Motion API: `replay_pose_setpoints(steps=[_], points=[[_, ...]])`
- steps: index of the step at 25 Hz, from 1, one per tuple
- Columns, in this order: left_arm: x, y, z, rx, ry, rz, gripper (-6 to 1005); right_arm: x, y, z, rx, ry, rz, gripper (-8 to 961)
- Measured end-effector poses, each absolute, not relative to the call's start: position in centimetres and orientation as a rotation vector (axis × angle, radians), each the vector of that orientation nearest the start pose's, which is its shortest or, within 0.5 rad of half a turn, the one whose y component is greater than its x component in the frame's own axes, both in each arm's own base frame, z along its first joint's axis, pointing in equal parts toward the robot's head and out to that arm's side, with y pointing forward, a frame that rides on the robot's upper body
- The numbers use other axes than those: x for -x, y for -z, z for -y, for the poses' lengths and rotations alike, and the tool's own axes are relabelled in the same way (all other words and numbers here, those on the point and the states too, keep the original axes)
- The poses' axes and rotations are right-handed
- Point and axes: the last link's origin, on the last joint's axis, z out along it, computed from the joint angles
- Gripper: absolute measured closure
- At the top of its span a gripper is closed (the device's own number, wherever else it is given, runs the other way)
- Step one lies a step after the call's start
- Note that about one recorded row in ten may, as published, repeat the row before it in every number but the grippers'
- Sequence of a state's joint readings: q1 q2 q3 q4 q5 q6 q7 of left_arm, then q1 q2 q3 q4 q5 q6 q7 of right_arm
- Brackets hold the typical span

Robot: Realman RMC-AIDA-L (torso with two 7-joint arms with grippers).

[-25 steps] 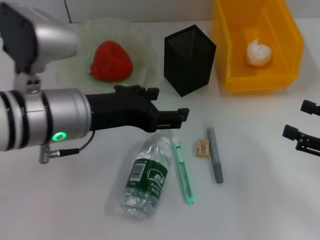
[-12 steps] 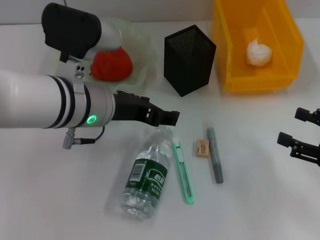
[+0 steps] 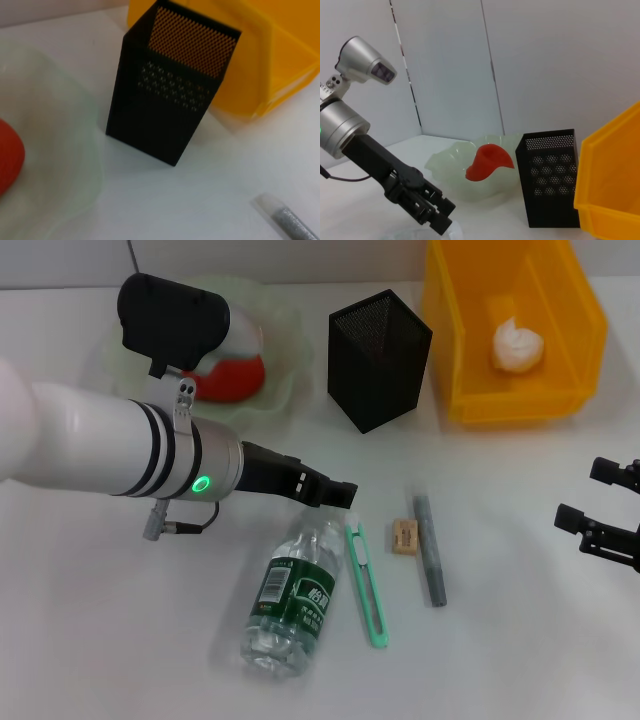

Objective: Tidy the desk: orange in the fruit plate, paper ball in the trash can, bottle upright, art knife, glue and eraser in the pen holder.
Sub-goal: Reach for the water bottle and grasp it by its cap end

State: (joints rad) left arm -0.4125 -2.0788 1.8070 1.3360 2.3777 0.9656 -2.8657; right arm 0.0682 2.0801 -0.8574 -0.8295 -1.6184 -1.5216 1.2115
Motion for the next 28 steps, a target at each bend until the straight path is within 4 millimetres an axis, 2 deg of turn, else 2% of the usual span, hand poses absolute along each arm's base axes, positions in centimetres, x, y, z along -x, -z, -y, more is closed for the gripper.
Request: replay_pose_setpoints(steps=[10, 22, 28], points=[[17.6, 9.4, -33.7, 2.511, -0.024, 1.133, 260, -33.9, -3.3, -23.7, 2.368, -0.737, -0.668, 110], [17.7, 9.7, -33.7, 2.522, -0.050, 1.150, 302, -33.9, -3.2, -23.7, 2.368, -0.739, -0.671, 111], [17.4, 9.8, -33.8, 2.547, -0.066, 1.111, 457, -33.8, -3.2, -23.7, 2.370, -0.743, -0.673, 111]])
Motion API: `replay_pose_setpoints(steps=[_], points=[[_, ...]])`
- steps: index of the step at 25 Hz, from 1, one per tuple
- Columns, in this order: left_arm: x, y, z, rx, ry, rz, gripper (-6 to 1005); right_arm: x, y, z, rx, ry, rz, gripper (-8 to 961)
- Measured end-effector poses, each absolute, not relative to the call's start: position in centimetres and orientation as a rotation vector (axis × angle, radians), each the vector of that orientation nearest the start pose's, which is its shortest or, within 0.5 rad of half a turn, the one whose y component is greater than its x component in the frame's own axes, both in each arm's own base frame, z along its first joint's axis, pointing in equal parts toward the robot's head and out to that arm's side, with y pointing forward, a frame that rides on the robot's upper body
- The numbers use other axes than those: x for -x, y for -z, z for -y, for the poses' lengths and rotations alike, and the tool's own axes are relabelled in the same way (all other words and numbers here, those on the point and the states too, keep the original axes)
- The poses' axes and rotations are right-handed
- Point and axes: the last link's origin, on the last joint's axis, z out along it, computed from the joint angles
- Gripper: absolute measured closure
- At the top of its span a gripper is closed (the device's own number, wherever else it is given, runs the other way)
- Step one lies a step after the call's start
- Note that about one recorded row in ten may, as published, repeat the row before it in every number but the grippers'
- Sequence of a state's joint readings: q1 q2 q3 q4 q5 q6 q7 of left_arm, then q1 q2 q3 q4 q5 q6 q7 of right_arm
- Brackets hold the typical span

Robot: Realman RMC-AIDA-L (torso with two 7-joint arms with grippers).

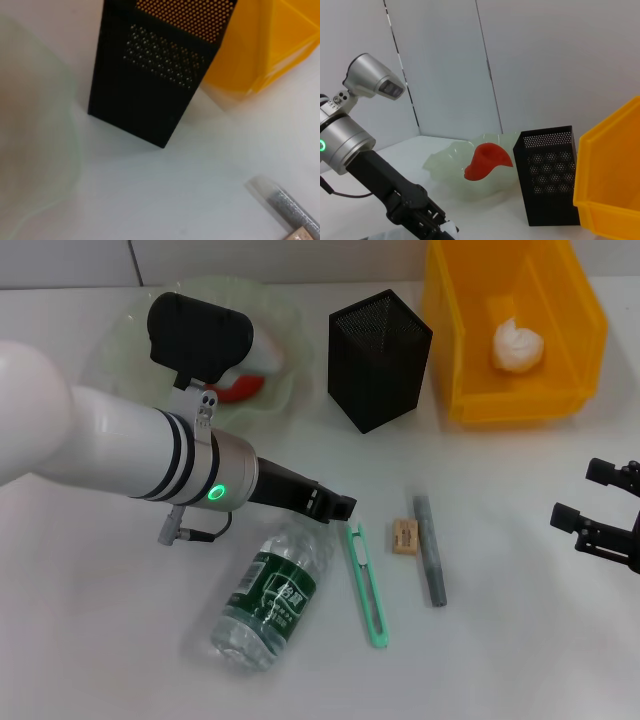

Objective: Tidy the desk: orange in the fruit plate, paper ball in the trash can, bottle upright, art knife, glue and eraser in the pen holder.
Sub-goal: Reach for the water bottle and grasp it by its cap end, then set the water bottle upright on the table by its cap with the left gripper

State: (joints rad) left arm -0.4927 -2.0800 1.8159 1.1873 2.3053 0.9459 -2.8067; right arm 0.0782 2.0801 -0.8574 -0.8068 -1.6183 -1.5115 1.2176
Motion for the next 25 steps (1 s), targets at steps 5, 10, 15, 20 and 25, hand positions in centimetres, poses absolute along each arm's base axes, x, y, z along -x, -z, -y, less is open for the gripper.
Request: replay_pose_setpoints(steps=[5, 10, 15, 20, 25], points=[[17.2, 9.9, -33.6, 2.589, -0.097, 1.054, 521, -33.8, -3.2, -23.7, 2.371, -0.747, -0.677, 111], [16.4, 9.4, -33.3, 2.630, -0.084, 0.957, 534, -33.9, -3.4, -23.5, 2.369, -0.745, -0.683, 111], [15.5, 7.3, -32.2, 2.688, -0.020, 0.675, 535, -33.9, -3.4, -23.5, 2.368, -0.746, -0.686, 111], [15.9, 4.4, -31.1, 2.669, 0.089, 0.468, 535, -33.9, -3.4, -23.4, 2.366, -0.749, -0.698, 111], [17.1, 1.8, -30.5, 2.646, 0.286, 0.393, 539, -33.7, -3.5, -23.6, 2.373, -0.760, -0.692, 111]])
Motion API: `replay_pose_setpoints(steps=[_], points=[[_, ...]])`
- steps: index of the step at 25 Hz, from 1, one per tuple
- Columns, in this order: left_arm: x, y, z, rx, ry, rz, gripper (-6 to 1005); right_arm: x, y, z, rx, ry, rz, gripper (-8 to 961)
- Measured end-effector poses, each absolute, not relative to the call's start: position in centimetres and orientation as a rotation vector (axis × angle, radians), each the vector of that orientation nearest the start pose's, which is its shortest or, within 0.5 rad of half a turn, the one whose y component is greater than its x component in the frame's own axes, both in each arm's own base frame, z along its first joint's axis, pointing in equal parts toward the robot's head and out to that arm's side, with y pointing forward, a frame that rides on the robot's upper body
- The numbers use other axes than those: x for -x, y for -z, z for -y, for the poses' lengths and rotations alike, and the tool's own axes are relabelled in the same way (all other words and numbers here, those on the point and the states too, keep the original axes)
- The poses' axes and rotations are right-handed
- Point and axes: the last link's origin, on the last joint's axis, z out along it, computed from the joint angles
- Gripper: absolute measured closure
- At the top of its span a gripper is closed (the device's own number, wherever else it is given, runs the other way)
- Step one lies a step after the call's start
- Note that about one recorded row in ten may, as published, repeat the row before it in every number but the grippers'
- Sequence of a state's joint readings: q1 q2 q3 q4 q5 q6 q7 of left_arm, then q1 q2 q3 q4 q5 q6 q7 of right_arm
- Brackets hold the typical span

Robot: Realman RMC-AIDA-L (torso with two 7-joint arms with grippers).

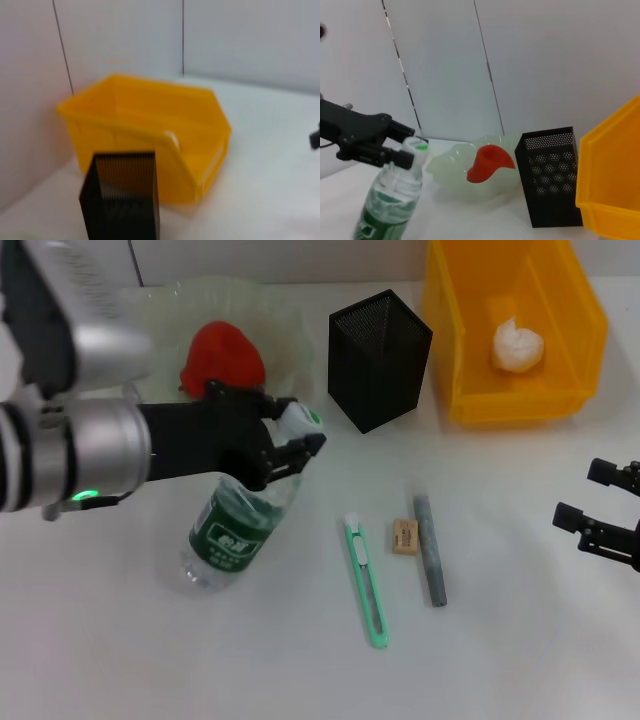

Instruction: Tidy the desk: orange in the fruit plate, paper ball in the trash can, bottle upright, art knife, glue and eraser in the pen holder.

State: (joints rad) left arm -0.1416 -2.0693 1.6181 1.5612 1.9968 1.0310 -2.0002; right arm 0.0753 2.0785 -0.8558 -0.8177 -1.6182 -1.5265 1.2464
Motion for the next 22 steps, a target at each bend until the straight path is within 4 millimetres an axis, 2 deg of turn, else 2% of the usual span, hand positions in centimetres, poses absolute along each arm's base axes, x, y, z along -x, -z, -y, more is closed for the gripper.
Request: replay_pose_setpoints(steps=[5, 8, 11, 17, 22], points=[[18.7, -0.2, -29.6, 2.603, 0.444, 0.307, 545, -33.5, -3.5, -23.7, 2.378, -0.768, -0.691, 111], [19.3, -0.6, -29.5, 2.590, 0.473, 0.316, 558, -33.4, -3.6, -23.8, 2.378, -0.769, -0.692, 111], [21.1, -2.0, -29.4, 2.547, 0.627, 0.363, 587, -33.3, -3.6, -23.8, 2.379, -0.774, -0.698, 111], [23.0, -3.0, -29.2, 2.509, 0.750, 0.404, 646, -33.1, -3.8, -23.8, 2.386, -0.785, -0.697, 111], [23.2, -3.2, -29.1, 2.502, 0.768, 0.399, 785, -33.0, -3.8, -23.7, 2.393, -0.792, -0.692, 110]])
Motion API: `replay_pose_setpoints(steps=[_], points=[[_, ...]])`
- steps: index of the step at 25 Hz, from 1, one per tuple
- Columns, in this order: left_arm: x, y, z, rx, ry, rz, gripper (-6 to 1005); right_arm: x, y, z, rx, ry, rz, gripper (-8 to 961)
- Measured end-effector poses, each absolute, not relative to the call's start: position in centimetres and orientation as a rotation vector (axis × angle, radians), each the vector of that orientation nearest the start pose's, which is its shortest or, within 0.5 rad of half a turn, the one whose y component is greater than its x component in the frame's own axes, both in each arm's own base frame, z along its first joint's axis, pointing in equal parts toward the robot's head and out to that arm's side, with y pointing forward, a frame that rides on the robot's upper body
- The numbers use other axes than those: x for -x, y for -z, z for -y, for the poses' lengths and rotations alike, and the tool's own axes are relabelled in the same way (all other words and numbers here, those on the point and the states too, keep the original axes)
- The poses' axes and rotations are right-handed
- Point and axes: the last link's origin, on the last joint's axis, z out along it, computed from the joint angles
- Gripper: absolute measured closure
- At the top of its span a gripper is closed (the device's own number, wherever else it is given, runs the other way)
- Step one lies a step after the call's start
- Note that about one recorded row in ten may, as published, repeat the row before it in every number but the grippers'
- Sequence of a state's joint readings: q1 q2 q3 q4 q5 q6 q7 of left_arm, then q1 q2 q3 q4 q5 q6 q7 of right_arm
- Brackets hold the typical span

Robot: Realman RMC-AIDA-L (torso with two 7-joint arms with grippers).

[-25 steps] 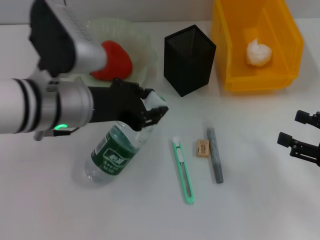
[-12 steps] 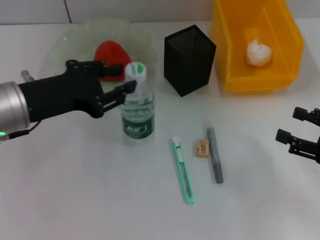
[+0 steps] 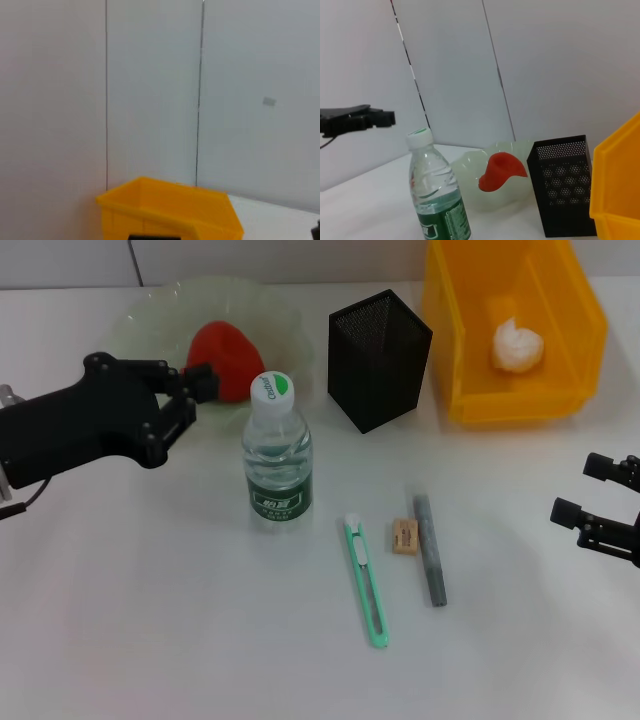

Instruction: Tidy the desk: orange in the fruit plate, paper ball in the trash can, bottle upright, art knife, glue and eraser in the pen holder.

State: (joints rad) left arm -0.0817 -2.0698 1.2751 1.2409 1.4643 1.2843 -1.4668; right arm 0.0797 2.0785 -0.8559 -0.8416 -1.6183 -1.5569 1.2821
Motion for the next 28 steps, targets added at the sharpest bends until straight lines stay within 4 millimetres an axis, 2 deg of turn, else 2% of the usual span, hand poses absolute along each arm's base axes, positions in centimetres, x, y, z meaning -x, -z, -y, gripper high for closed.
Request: replay_pose_setpoints(steps=[2, 4, 7, 8, 9, 10, 13, 14, 15, 18, 19, 22, 27, 28], points=[[23.1, -3.4, -29.0, 2.498, 0.777, 0.390, 841, -33.0, -3.8, -23.7, 2.395, -0.794, -0.691, 110], [23.0, -4.1, -28.0, 2.451, 0.894, 0.257, 902, -32.9, -3.8, -23.7, 2.396, -0.797, -0.693, 111], [23.2, -4.2, -27.6, 2.431, 0.932, 0.220, 994, -32.5, -4.2, -23.8, 2.403, -0.815, -0.710, 111], [25.0, -3.4, -26.9, 2.396, 0.957, 0.160, 986, -32.1, -4.6, -24.0, 2.412, -0.822, -0.724, 111], [25.7, -3.0, -26.9, 2.391, 0.954, 0.175, 979, -31.8, -4.9, -24.1, 2.421, -0.821, -0.730, 112], [26.3, -2.5, -26.9, 2.389, 0.956, 0.197, 971, -31.3, -5.4, -24.3, 2.440, -0.811, -0.749, 112], [26.3, -2.5, -26.9, 2.389, 0.956, 0.197, 949, -29.5, -6.9, -25.1, 2.516, -0.728, -0.788, 112], [27.6, -0.9, -26.7, 2.404, 0.971, 0.267, 941, -28.7, -7.3, -25.5, 2.549, -0.687, -0.807, 112], [28.2, 0.1, -26.3, 2.411, 0.963, 0.257, 745, -27.6, -7.7, -26.1, 2.587, -0.630, -0.810, 113], [28.5, 0.7, -25.9, 2.410, 0.946, 0.218, 685, -24.2, -7.9, -27.6, 2.687, -0.433, -0.869, 113], [28.7, 1.4, -25.3, 2.415, 0.930, 0.168, 665, -22.8, -7.6, -28.3, 2.719, -0.343, -0.894, 113], [29.0, 1.7, -24.9, 2.421, 0.931, 0.176, 604, -19.8, -6.6, -30.0, 2.744, -0.113, -0.949, 114], [29.6, 1.8, -24.3, 2.414, 0.926, 0.209, 504, -14.5, -3.2, -32.5, 2.767, 0.197, -0.996, 114], [29.8, 1.8, -24.1, 2.410, 0.922, 0.219, 445, -13.9, -2.5, -32.8, 2.770, 0.248, -1.008, 114]])
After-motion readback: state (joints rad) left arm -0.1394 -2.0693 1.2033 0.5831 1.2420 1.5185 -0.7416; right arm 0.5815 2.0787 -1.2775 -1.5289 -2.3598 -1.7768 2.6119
